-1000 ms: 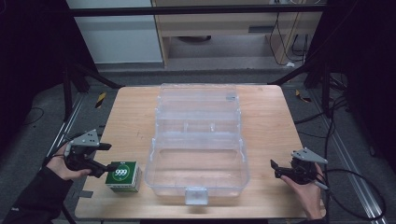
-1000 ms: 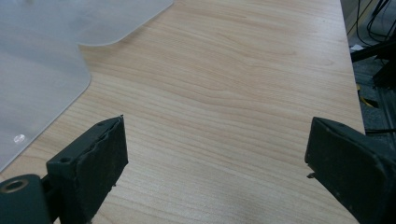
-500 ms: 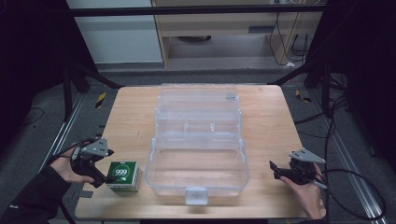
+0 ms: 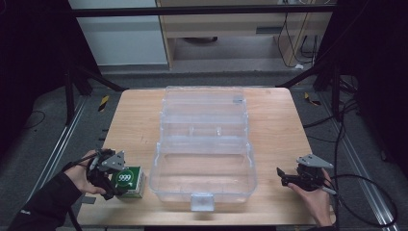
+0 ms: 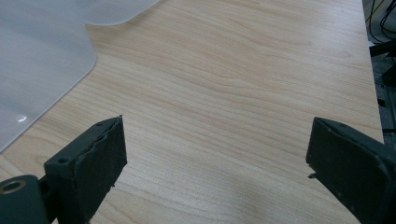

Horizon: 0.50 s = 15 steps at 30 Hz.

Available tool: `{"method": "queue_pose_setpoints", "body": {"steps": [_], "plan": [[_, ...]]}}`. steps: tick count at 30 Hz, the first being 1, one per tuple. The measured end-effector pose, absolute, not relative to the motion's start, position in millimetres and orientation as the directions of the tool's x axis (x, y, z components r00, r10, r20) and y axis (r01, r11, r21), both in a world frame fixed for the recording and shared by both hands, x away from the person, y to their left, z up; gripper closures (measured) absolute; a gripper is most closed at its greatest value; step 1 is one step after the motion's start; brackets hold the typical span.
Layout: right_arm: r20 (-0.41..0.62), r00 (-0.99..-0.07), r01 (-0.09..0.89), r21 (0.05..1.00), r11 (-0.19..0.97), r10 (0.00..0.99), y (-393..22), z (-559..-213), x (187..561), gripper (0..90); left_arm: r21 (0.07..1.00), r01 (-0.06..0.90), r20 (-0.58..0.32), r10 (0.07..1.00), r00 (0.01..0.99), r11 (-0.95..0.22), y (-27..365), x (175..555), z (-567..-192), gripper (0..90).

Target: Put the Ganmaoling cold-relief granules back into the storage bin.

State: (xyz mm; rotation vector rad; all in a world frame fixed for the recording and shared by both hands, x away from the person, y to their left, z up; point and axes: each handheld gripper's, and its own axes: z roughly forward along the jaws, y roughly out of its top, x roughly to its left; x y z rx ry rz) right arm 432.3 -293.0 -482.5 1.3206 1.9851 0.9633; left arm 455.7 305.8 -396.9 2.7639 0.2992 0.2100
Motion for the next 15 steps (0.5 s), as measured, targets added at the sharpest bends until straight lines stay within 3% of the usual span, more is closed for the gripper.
{"method": "queue_pose_setpoints", "body": {"steps": [15], "plan": [[-0.068,-0.382,0.546,0.788,0.284,0.922,-289.6,-486.6,433.9,4.9,0.337,0.171,0.081,0.21,0.974,-0.926,306.1,467.7,-420.8,3.0]]}}
